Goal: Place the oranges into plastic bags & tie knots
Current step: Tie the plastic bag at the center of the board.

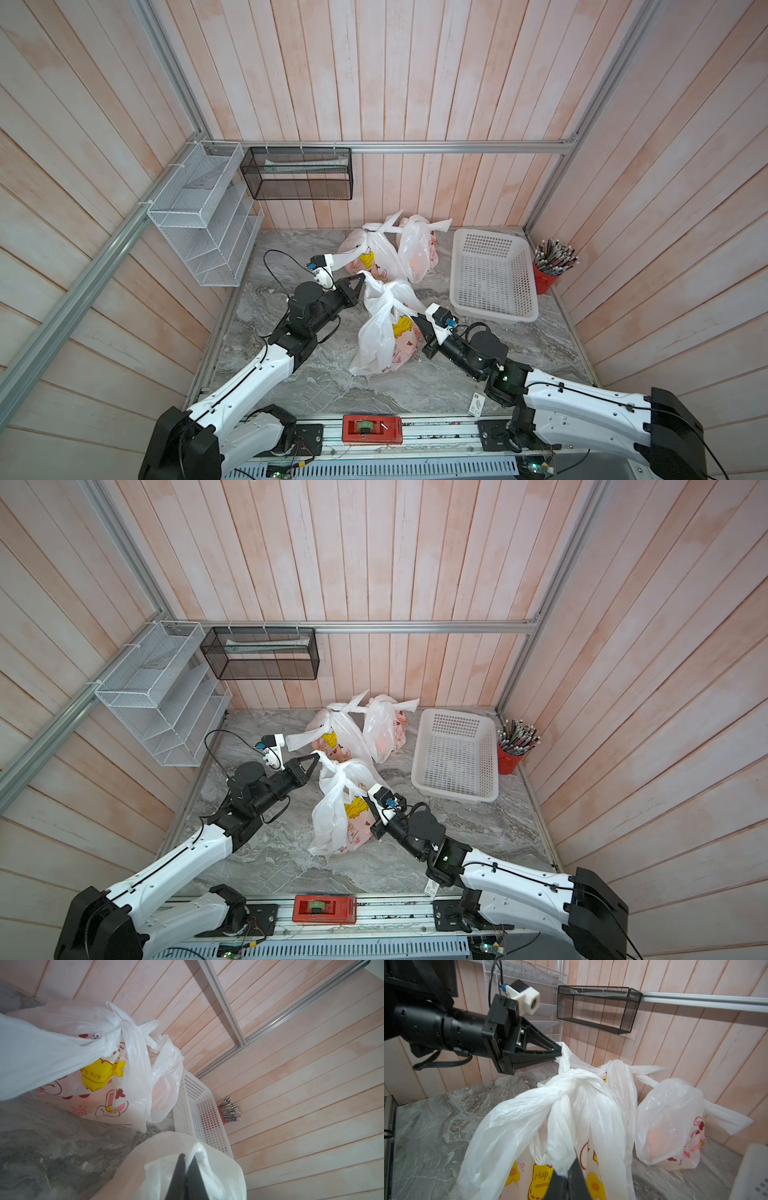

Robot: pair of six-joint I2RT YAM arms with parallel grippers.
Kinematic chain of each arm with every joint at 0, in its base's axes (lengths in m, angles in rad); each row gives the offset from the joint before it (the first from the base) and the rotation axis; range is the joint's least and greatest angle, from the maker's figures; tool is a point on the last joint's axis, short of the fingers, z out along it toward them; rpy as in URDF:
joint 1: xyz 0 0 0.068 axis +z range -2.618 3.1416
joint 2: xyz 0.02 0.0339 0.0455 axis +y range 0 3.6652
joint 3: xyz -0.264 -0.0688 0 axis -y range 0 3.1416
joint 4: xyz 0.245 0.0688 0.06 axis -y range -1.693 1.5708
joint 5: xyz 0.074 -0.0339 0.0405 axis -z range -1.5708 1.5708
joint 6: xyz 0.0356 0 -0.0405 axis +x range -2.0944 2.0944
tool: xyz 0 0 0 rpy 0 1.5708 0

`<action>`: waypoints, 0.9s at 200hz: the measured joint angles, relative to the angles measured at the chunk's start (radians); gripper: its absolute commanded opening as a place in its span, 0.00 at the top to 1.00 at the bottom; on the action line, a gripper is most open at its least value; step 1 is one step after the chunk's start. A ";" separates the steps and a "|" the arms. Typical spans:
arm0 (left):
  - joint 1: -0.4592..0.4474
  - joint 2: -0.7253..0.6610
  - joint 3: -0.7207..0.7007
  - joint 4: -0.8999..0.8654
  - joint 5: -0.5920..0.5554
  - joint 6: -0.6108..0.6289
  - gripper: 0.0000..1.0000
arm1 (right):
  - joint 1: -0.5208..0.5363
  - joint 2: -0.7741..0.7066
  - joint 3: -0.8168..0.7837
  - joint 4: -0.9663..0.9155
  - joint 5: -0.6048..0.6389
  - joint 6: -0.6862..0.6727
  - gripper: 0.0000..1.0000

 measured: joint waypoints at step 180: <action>0.225 -0.031 -0.299 -0.121 -0.010 0.082 1.00 | -0.356 0.034 -0.007 -0.479 -0.029 0.533 1.00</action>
